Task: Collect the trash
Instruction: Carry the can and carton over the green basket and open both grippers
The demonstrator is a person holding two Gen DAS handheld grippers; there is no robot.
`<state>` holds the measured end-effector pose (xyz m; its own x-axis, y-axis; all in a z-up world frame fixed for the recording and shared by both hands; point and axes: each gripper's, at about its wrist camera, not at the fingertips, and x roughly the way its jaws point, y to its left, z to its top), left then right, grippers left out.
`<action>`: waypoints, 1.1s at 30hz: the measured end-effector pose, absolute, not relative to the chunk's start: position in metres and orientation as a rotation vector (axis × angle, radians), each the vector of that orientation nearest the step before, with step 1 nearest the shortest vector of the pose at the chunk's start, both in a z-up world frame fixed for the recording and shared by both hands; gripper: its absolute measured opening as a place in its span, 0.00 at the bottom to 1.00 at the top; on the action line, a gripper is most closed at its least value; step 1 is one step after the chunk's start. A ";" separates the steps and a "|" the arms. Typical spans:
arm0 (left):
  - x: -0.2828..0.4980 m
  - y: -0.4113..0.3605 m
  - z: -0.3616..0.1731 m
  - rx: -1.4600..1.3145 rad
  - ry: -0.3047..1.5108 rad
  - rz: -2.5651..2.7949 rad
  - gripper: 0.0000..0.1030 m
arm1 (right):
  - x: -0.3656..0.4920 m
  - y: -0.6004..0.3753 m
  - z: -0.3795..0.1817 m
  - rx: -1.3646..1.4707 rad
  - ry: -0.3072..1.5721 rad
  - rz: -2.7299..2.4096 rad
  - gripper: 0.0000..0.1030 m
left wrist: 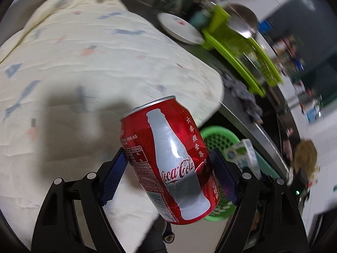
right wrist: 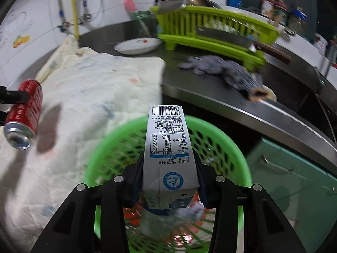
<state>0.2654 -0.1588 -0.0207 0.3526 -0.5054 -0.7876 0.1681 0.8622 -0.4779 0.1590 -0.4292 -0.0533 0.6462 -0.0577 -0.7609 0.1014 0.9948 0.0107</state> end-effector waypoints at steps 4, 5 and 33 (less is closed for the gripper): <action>0.253 -0.201 -0.028 -0.277 1.153 -0.517 0.76 | 0.146 -0.442 -0.066 0.047 0.880 -0.138 0.40; 0.251 -0.209 -0.029 -0.265 1.159 -0.527 0.76 | 0.143 -0.445 -0.069 0.049 0.885 -0.151 0.41; 0.237 -0.347 -0.082 0.124 1.200 -0.652 0.79 | 0.064 -0.460 -0.062 0.165 0.829 -0.208 0.55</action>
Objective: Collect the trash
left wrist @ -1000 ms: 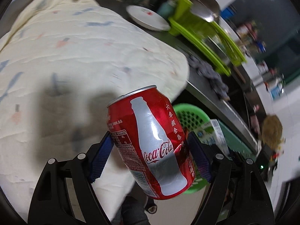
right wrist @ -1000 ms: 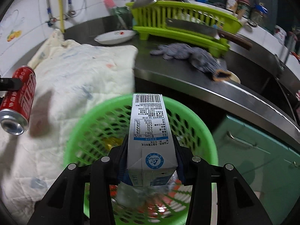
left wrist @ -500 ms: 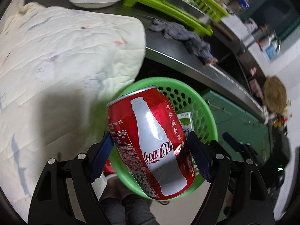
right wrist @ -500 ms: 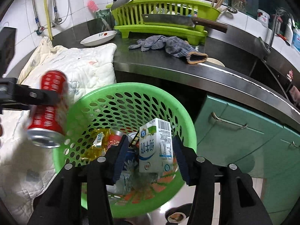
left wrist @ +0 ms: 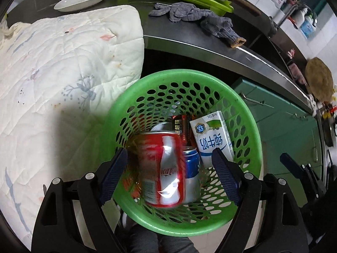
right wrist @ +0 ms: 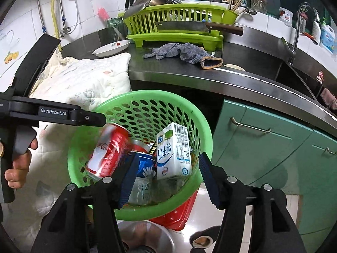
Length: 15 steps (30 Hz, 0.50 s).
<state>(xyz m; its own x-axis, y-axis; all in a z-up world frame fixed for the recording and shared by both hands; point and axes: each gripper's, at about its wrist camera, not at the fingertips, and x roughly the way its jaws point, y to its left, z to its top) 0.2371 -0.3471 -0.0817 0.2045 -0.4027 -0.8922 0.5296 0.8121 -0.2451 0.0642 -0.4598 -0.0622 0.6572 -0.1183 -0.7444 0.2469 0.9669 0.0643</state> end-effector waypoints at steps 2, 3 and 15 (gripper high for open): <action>0.233 -0.345 -0.078 0.143 1.183 -0.655 0.79 | 0.062 -0.457 -0.062 0.177 0.830 -0.200 0.55; 0.231 -0.343 -0.076 0.148 1.175 -0.656 0.79 | 0.061 -0.456 -0.063 0.183 0.832 -0.195 0.56; 0.199 -0.293 -0.038 0.127 1.038 -0.628 0.79 | 0.043 -0.422 -0.055 0.191 0.825 -0.181 0.64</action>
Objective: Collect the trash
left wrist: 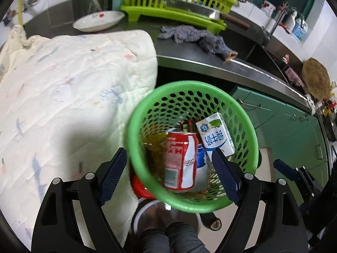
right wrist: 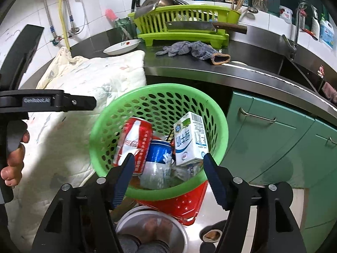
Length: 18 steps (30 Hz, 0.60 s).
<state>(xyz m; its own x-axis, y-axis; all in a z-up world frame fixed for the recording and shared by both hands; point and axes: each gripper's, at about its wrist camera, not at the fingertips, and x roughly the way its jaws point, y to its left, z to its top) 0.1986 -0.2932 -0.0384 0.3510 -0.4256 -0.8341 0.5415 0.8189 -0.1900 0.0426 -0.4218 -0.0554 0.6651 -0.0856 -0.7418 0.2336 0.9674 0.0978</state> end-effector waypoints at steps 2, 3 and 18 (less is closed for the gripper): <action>0.193 -0.283 -0.032 0.125 1.012 -0.614 0.79 | 0.040 -0.414 -0.052 0.187 0.820 -0.173 0.65; 0.190 -0.277 -0.030 0.122 1.001 -0.606 0.79 | 0.038 -0.411 -0.051 0.189 0.817 -0.168 0.65; 0.140 -0.183 0.005 0.125 0.830 -0.467 0.89 | 0.030 -0.350 -0.022 0.184 0.769 -0.089 0.75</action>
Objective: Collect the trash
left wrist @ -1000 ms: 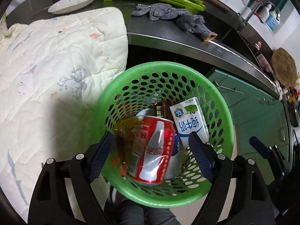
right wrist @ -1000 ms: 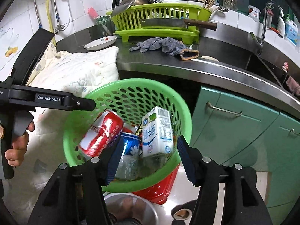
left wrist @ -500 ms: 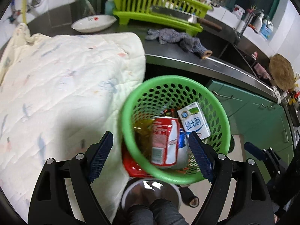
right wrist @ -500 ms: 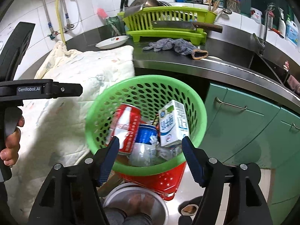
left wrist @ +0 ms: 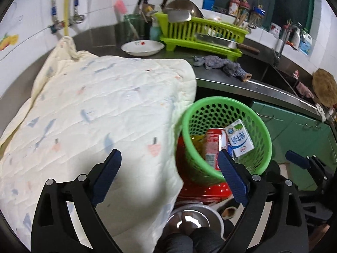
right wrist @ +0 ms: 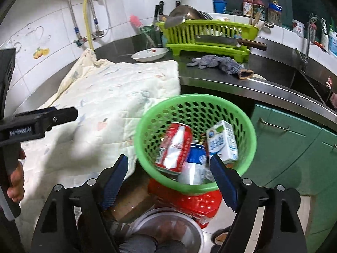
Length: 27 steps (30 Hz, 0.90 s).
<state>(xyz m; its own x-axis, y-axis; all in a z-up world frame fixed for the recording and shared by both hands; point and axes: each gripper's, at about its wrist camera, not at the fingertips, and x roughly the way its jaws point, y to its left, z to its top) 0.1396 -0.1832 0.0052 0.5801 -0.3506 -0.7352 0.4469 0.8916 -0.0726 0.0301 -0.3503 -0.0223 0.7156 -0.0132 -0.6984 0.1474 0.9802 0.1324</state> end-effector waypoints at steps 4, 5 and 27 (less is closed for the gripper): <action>0.131 -0.159 0.010 0.103 0.813 -0.434 0.92 | 0.030 -0.336 -0.015 0.163 0.757 -0.078 0.77; 0.128 -0.153 0.012 0.101 0.804 -0.424 0.93 | 0.030 -0.332 -0.013 0.155 0.753 -0.078 0.77; 0.066 -0.081 0.023 0.078 0.688 -0.319 0.95 | -0.009 -0.286 0.015 0.136 0.661 -0.055 0.86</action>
